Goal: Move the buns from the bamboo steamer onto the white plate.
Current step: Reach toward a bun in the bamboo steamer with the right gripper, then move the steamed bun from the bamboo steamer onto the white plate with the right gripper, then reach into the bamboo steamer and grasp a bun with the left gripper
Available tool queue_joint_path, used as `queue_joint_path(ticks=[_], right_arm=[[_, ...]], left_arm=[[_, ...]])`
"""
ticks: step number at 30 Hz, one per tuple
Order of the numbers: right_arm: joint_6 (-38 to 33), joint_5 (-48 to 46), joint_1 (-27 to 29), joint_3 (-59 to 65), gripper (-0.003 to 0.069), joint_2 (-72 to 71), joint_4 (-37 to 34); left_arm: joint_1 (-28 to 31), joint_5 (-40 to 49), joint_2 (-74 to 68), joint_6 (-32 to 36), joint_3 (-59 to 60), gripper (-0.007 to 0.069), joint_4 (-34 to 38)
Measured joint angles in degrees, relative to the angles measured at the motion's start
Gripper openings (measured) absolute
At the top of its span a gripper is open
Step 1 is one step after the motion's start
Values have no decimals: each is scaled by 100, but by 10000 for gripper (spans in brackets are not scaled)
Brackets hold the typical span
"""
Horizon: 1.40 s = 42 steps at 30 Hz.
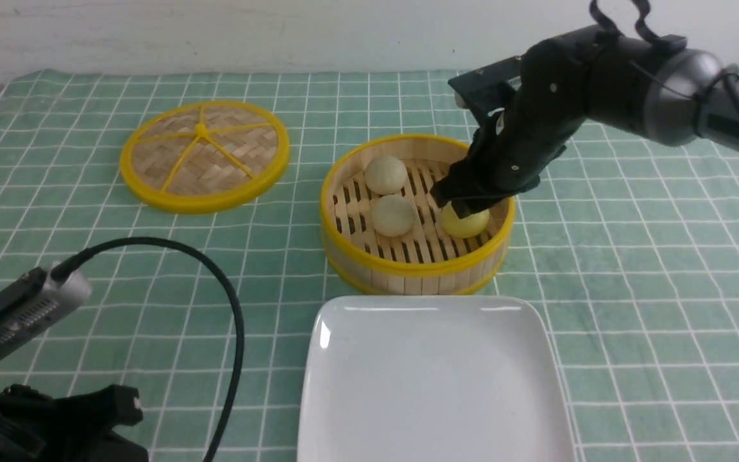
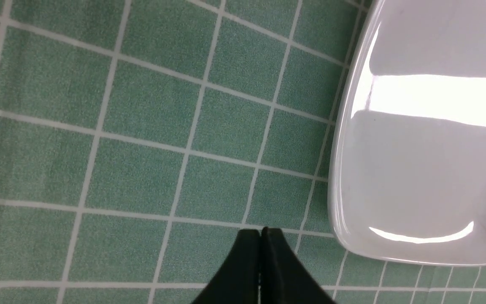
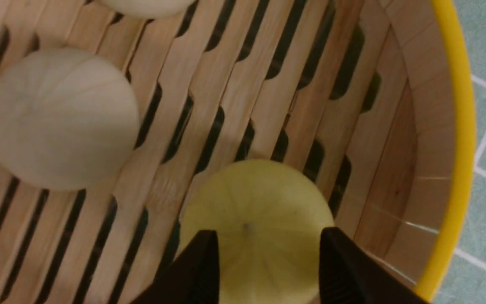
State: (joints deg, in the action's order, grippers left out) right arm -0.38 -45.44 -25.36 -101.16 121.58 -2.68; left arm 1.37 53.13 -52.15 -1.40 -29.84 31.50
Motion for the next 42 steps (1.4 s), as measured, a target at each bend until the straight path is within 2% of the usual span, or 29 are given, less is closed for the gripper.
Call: queue_joint_path(ticks=[2,5,6,7,8,9,14,16,19,23,26,30,32,34,35,36,39,42], right_arm=[[38,24,0,-12,281,112,-48],[38,0,0,-40,122,142,-271],[38,-9,0,-43,111,134,-299],[38,-66,0,-43,40,73,-377],[38,-214,0,-43,13,-32,-463],[38,-237,0,-43,12,-54,-464],[38,-1533,0,-12,10,-1058,-636],[38,-2129,0,228,10,-1628,-928],[-53,-2353,-28,711,10,-2103,-1306],[-149,-1734,-245,2068,10,-2639,-1635],[-149,-450,-427,3258,13,-2639,-1909],[-155,628,-514,3983,48,-2346,-2234],[-155,760,-514,4052,71,-2266,-2242],[-155,875,-514,4080,146,-2179,-2271],[-155,874,-514,4080,213,-2179,-2285],[-155,863,-514,4080,234,-2191,-2285],[-176,488,-509,3933,407,-2406,-2194],[-198,147,-460,3748,465,-2755,-2038]], left_arm=[[0,-14,0,0,0,32,0],[0,-19,0,0,0,36,0],[0,-19,0,0,0,36,0],[0,-19,0,0,0,39,0],[0,-19,0,0,0,41,0],[0,-19,0,0,0,41,0],[0,-83,0,0,0,46,-84],[0,-173,0,0,0,51,-160],[0,-278,0,0,0,54,-197],[0,-360,0,0,0,57,-205],[0,-373,0,0,0,64,-218],[0,-404,0,0,0,74,-254],[0,-412,0,0,0,77,-254],[0,-432,0,0,0,87,-270],[0,-465,0,0,0,95,-281],[0,-475,0,0,0,98,-281],[0,-628,0,0,0,130,-286],[0,-872,0,0,0,149,-286]])
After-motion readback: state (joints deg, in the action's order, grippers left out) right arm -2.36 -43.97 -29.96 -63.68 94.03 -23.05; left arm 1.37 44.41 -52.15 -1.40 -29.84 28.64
